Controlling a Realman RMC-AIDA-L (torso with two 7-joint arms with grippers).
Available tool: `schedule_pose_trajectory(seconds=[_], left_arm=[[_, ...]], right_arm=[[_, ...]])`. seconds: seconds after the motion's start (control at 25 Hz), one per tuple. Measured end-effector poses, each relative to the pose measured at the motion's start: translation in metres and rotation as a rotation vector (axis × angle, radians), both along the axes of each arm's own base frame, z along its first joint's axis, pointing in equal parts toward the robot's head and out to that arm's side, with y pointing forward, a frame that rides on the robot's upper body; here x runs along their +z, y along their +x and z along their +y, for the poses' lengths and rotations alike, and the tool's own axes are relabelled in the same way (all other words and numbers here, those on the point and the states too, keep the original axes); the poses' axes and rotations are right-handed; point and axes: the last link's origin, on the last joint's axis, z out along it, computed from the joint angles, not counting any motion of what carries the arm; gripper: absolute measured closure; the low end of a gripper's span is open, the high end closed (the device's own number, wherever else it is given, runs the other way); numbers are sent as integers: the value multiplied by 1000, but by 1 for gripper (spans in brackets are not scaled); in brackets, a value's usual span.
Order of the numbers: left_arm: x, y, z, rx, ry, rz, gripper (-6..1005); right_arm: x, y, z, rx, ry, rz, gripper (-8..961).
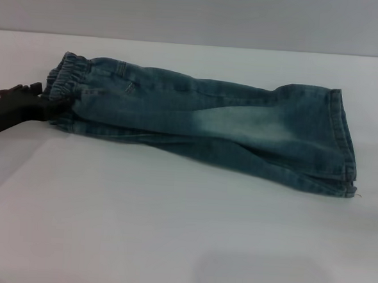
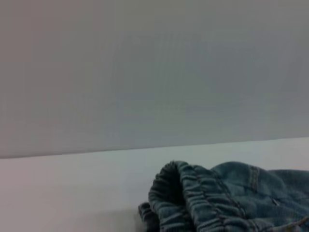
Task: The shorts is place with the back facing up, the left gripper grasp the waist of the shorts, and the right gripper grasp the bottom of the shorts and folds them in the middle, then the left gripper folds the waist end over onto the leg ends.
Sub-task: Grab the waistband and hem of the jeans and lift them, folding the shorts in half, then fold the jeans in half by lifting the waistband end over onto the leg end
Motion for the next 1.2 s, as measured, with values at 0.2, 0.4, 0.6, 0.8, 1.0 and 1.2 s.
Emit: schedule_pose_trajectory(seconds=[0.2, 0.4, 0.6, 0.8, 1.0, 1.2], left_arm=[[-9, -1, 2, 13, -9, 16, 193], [-12, 0, 3, 12, -14, 27, 196], [-16, 4, 2, -7, -33, 11, 200], [-18, 8, 1, -27, -51, -5, 203], [-18, 9, 0, -33, -51, -14, 274], [-18, 10, 2, -37, -49, -16, 446]], right_arm=[[-3, -1, 1, 5, -10, 4, 361], [-3, -1, 1, 3, -13, 3, 362], [-3, 1, 0, -6, -13, -1, 362], [-3, 4, -3, -13, -12, -8, 362], [-7, 7, -6, -21, -14, -11, 361], [-10, 8, -7, -24, -9, -20, 362]])
